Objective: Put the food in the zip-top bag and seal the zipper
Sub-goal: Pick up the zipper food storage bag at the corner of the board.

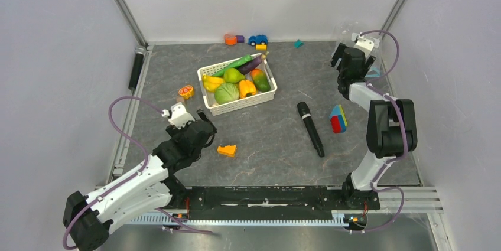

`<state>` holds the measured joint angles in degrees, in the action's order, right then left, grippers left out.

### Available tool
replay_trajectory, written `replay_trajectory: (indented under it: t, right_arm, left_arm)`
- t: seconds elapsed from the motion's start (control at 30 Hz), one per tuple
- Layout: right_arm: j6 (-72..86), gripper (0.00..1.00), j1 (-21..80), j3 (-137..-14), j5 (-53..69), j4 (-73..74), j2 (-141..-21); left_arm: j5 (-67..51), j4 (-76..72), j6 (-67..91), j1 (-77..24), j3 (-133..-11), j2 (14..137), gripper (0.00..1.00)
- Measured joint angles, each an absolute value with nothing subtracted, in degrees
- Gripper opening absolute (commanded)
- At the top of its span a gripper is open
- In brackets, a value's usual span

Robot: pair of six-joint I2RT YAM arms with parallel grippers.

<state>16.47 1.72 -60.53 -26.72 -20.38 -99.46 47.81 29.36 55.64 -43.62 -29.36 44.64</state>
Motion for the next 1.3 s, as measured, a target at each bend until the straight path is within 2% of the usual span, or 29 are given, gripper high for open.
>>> replay_trajectory:
  t: [0.37, 0.6, 0.9, 1.07, 1.17, 1.3]
  right_arm:
    - [22.52, 0.98, 0.84, -63.13, -15.88, -27.05, -107.55]
    - [12.38, 0.98, 0.84, -67.48, -13.98, -27.07, -113.19]
    - [0.12, 0.99, 0.84, -82.89, -14.39, -22.92, -125.73]
    - [-3.27, 0.78, 0.84, -88.14, -17.37, -20.8, -130.8]
    - [-4.45, 0.4, 0.84, -89.56, -20.51, -19.53, -132.6]
    - [-5.26, 0.06, 0.84, -90.08, -23.44, -18.57, -133.25]
  left_arm:
    - [47.79, 26.5, 53.01, -43.62, -28.67, 44.62, 1.0]
    - [47.9, 26.37, 52.8, -43.62, -27.92, 42.72, 1.0]
    - [47.66, 25.56, 52.58, -43.62, -27.42, 42.26, 1.0]
    - [47.66, 25.36, 52.58, -43.62, -27.42, 42.24, 1.0]
    - [47.68, 25.36, 52.58, -43.62, -27.42, 42.15, 1.0]
    - [47.68, 25.36, 52.58, -43.62, -27.42, 42.09, 1.0]
